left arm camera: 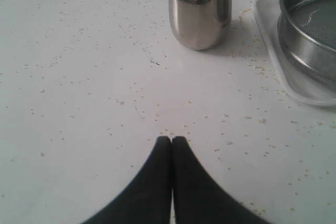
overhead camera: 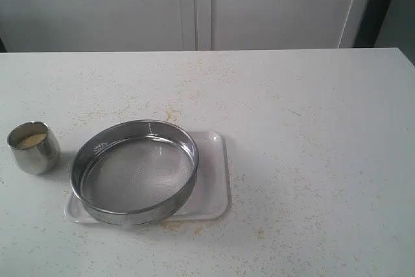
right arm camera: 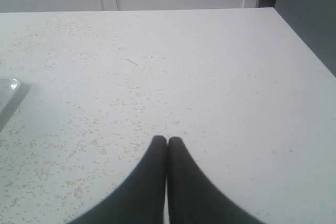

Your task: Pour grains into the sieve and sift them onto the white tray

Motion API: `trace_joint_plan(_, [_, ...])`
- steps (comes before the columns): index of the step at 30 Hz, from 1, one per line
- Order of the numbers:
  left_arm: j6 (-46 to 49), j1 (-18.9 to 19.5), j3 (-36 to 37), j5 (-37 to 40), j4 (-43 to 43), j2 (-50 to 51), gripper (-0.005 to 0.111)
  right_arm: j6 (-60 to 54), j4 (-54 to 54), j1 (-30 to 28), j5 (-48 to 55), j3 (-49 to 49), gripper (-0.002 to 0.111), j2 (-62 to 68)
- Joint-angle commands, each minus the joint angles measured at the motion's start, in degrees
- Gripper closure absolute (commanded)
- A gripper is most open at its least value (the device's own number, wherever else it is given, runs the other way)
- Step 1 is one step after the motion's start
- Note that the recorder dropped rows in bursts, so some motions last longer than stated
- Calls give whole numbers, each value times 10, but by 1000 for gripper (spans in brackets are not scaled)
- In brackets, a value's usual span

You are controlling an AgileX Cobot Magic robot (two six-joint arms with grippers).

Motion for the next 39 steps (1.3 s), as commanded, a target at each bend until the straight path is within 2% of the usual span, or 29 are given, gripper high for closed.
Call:
trace_joint_plan(1, [-2,1,6,8,-3,-2,107,6,0,-5,-9,3,108,-3])
trace_joint_plan(6, [-2,1,6,-5,-3,-2,107,6,0,-5,-9,3,108,-3])
trace_joint_plan(17, [-2,1,6,-164,-3,-2,107,6,0,-5,-9,3,108,-3])
trace_joint_plan(39, [-2,1,6,-289,-3,-2,107,6,0,-5,-9,3,108,-3])
